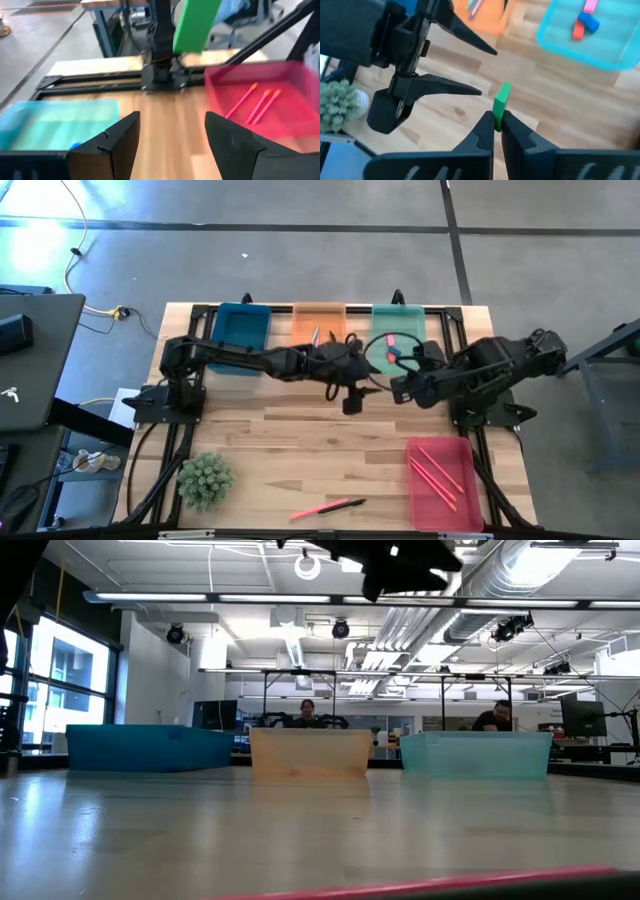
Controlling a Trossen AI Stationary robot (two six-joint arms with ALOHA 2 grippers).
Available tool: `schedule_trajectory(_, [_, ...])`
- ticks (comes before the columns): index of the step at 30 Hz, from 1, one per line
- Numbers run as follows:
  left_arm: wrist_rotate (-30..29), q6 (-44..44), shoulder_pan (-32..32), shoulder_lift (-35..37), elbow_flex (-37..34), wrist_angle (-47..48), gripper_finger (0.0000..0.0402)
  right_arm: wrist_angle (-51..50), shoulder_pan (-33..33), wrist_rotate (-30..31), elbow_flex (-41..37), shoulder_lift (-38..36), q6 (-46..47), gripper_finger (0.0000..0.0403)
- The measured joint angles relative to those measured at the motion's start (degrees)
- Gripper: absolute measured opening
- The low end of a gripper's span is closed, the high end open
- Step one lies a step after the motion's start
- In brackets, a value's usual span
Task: Sort crayons/erasers/pens/pencils in bins
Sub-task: Put the green eraser into the green bin
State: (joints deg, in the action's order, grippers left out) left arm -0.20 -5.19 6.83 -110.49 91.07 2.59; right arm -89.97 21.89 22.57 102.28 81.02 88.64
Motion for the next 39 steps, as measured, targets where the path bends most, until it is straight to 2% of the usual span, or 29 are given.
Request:
schedule_trajectory(8, [-0.5, -4.5, 4.4, 4.4, 0.0, 8.7, 0.0213, 0.0, -6.0, 4.6, 0.0, -3.1, -7.0, 0.0000])
schedule_trajectory(16, [-0.3, -7.9, 9.1, 8.8, 0.0, 15.9, 0.0213, -0.1, -14.5, 9.2, 0.0, -4.9, -18.6, 0.0000])
schedule_trajectory(21, [5.0, -8.4, 13.0, 9.9, 0.0, 19.2, 0.0213, -0.1, -20.8, 10.3, 0.0, -4.9, -29.4, 0.0000])
schedule_trajectory(26, [9.6, -7.5, 16.2, 9.9, -1.2, 21.7, 0.0213, -0.1, -26.9, 10.4, 0.0, -4.9, -38.2, 0.0000])
schedule_trajectory(36, [9.5, -5.5, 17.9, 9.8, -11.6, 19.7, 0.0213, 0.1, -38.2, 7.3, -0.2, -4.1, -51.8, 0.0000])
schedule_trajectory(39, [8.3, -4.2, 17.7, 9.9, -13.0, 19.1, 0.0213, 1.1, -42.2, 5.5, -4.1, -4.7, -56.2, 0.0000])
